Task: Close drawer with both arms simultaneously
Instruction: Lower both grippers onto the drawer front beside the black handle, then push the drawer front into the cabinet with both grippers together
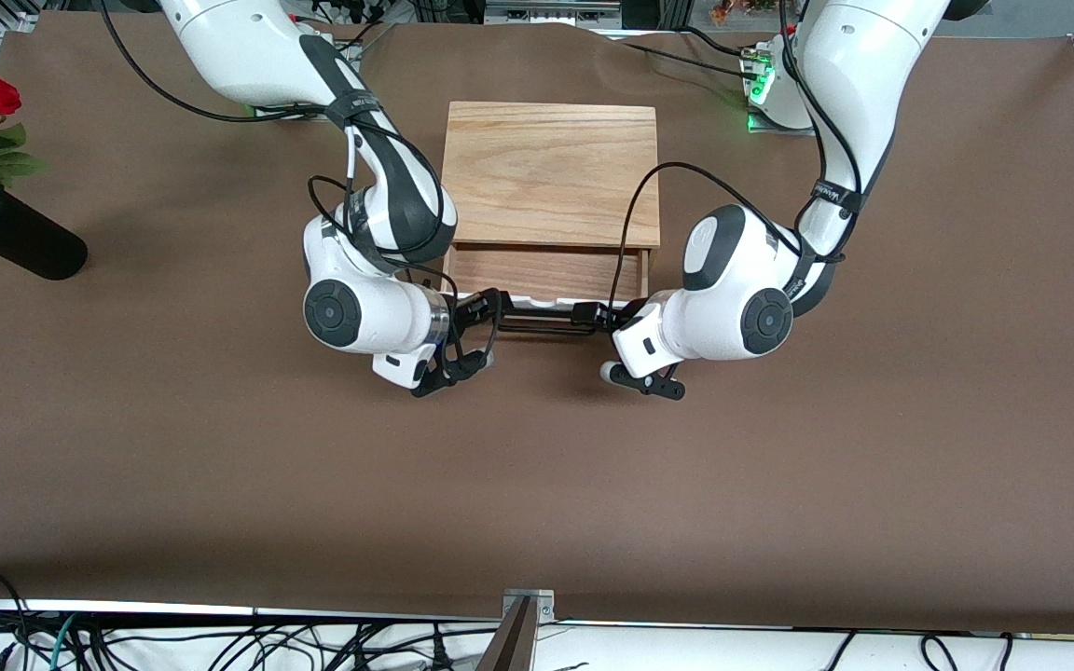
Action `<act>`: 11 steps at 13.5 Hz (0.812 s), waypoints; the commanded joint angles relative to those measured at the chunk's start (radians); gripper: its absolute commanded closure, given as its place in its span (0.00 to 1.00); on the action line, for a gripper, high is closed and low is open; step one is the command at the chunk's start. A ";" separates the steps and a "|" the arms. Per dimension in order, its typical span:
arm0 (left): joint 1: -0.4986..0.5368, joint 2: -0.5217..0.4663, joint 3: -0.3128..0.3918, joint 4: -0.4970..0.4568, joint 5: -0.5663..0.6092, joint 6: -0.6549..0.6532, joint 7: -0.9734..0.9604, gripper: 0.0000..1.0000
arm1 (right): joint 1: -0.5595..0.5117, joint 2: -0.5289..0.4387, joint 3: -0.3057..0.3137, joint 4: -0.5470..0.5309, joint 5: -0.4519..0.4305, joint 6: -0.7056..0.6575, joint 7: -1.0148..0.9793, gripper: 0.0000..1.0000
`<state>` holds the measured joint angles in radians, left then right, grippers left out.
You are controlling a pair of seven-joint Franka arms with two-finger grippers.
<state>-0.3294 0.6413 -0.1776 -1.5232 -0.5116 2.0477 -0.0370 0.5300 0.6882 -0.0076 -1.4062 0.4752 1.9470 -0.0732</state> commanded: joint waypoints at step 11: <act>0.020 0.004 -0.006 0.014 -0.054 -0.297 0.006 0.00 | 0.047 -0.009 -0.005 0.003 0.020 -0.183 -0.002 0.00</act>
<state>-0.3247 0.6413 -0.1792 -1.5204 -0.5240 1.7985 -0.0370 0.5716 0.6876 -0.0073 -1.4047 0.4754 1.8159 -0.0738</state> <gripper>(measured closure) 0.000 0.000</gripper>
